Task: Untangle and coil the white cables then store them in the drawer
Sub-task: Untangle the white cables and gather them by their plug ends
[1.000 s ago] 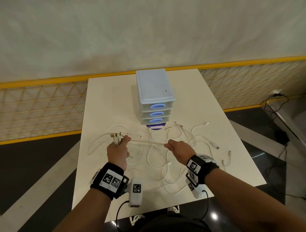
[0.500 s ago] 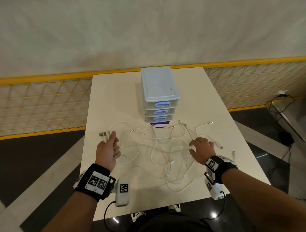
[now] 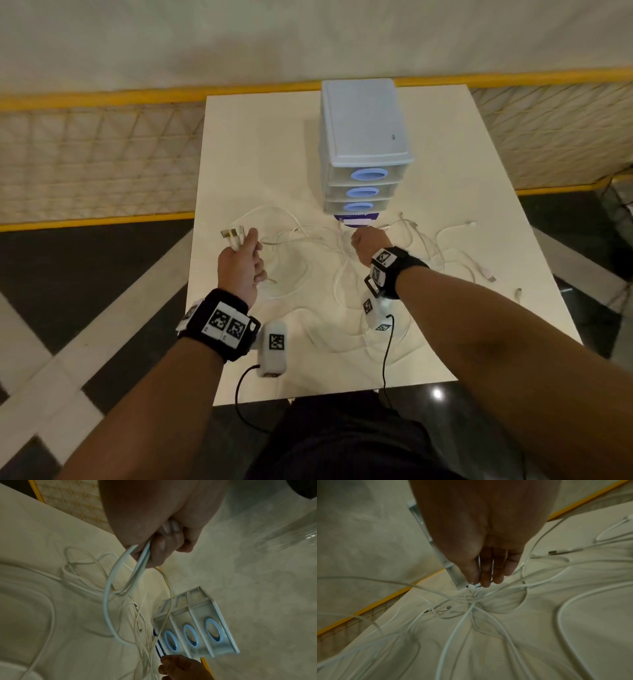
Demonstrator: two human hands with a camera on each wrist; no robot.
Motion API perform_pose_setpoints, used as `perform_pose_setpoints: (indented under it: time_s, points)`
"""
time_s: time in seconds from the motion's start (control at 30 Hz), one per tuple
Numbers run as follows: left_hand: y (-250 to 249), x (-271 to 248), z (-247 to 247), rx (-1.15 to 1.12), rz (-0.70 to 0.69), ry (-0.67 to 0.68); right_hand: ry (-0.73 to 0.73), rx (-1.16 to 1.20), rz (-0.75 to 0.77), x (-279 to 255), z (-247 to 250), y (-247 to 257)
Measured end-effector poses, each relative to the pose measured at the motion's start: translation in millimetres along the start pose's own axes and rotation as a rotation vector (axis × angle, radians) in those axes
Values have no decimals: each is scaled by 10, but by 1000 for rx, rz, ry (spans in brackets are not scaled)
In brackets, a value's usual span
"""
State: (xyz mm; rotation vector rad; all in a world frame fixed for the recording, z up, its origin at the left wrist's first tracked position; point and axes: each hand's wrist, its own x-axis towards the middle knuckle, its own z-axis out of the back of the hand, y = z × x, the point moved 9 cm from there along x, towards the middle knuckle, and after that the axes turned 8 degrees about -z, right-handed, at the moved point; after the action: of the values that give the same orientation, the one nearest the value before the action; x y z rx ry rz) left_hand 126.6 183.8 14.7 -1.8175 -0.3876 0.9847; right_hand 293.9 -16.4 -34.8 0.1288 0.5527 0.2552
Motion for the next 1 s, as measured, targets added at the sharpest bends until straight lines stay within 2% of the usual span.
perform_pose_setpoints:
  time_s: [0.13,0.27,0.4,0.5,0.63,0.77,0.9,1.0]
  points:
    - [32,43,107,10,11,-27,-2,-98,-60,116,-186,4]
    - [-32,53,210,-27,-5,-44,-26,83,-175,120,-285,-67]
    - [-100,6,226,-28,-20,-45,0,110,-212,86,-333,-108]
    - [-209,-54,159,2,-60,14,-54,217,-209,-9,-207,-169]
    - [-425,-238,-20,46,-184,162,-83,379,-90,-311,51,-280]
    - [-338,-386,-242,11,-190,250,-92,649,126,-854,346,-200]
    - [-99,-513,-532,-13,-139,276,-80,677,332,-1382,423,74]
    - [-43,-637,-722,-5,-175,330,-96,701,435,-1610,414,258]
